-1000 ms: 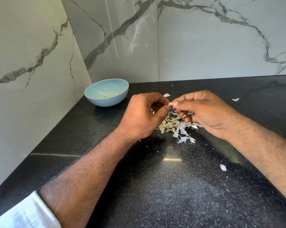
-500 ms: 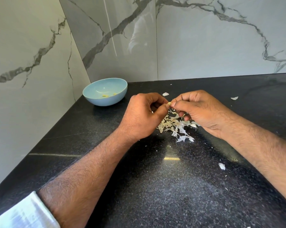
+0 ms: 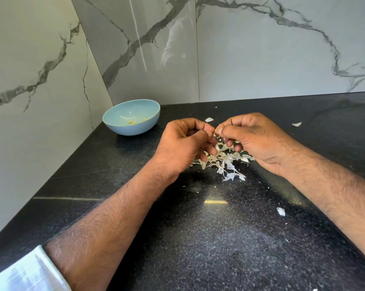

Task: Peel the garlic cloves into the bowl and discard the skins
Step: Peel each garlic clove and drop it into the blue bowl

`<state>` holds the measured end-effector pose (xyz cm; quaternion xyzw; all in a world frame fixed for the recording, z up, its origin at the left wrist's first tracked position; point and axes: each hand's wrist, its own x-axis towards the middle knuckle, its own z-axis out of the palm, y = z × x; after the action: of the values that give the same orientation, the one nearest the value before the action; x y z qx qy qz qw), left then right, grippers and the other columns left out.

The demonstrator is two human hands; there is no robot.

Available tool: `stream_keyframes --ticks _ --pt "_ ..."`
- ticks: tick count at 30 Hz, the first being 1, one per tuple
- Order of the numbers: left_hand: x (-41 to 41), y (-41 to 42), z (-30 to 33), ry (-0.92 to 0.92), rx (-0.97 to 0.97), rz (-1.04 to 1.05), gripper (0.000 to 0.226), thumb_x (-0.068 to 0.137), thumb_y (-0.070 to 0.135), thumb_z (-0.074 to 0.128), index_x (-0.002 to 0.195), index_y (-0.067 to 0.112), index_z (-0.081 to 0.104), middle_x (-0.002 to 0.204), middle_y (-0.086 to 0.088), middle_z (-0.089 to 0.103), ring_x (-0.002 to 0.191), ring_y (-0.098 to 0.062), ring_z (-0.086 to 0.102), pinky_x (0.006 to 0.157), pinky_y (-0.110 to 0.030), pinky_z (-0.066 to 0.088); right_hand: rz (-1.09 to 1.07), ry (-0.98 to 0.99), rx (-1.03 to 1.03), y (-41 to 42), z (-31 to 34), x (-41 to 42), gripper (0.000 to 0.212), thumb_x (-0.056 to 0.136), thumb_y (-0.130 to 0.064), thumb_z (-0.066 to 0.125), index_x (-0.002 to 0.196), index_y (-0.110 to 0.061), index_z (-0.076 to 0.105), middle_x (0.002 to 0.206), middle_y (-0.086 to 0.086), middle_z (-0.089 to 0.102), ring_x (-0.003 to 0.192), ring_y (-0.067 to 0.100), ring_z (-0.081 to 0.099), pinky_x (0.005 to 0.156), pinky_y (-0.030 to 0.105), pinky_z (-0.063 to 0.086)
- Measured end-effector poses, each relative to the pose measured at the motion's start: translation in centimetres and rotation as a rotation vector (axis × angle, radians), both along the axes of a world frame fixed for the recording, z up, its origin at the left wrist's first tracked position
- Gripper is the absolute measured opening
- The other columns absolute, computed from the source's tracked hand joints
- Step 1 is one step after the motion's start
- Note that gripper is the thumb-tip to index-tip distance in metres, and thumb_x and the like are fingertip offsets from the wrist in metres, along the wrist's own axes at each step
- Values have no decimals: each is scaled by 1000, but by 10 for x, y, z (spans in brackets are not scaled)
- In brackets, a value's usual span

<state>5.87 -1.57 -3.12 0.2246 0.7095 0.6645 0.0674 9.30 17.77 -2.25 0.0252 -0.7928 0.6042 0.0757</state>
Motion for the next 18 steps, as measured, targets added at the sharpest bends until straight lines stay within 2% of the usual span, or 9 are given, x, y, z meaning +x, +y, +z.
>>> stream_keyframes --ticks 3,6,8,11,14,16,18 --pt "1 -3 3 -108 40 -33 9 101 -6 64 106 -2 70 92 -21 78 75 -28 76 58 -30 59 -18 -4 9 0 0 0 11 92 -20 74 89 -12 81 76 3 69 72 11 59 65 23 45" --pt "-5 -8 2 -23 -137 14 11 95 -4 71 103 3 72 90 -13 81 72 -21 74 54 -28 54 -61 -12 56 2 0 0 8 86 -21 80 85 -13 81 75 8 71 70 11 60 65 23 45" --pt "-10 -12 3 48 -237 86 9 92 2 76 99 8 75 86 -9 81 66 -15 69 52 -24 49 -108 -9 173 8 3 0 10 79 -23 87 79 -15 81 70 -2 74 65 3 63 68 24 45" --pt "-14 -16 6 88 -262 147 4 94 6 77 95 10 76 84 -6 81 59 -10 64 53 -17 48 -81 -32 410 17 10 2 14 74 -19 94 78 -19 80 72 -18 75 62 -10 63 71 24 47" --pt "-12 -15 5 101 -286 140 1 95 10 78 95 10 77 83 -5 80 58 -8 63 55 -18 49 73 -56 573 20 17 7 22 83 -9 87 90 -29 81 81 -18 77 71 -2 70 74 25 58" --pt "-11 -14 5 113 -297 133 3 95 12 79 95 10 77 82 -5 80 58 -8 63 55 -18 49 99 57 656 22 21 9 18 87 -17 84 93 -34 81 83 -19 76 76 6 71 74 27 61" --pt "-10 -13 5 121 -285 127 4 95 12 79 95 9 77 81 -5 80 57 -8 63 54 -17 49 145 141 662 22 25 14 10 87 -26 85 92 -33 81 80 -16 76 73 5 69 71 24 59"
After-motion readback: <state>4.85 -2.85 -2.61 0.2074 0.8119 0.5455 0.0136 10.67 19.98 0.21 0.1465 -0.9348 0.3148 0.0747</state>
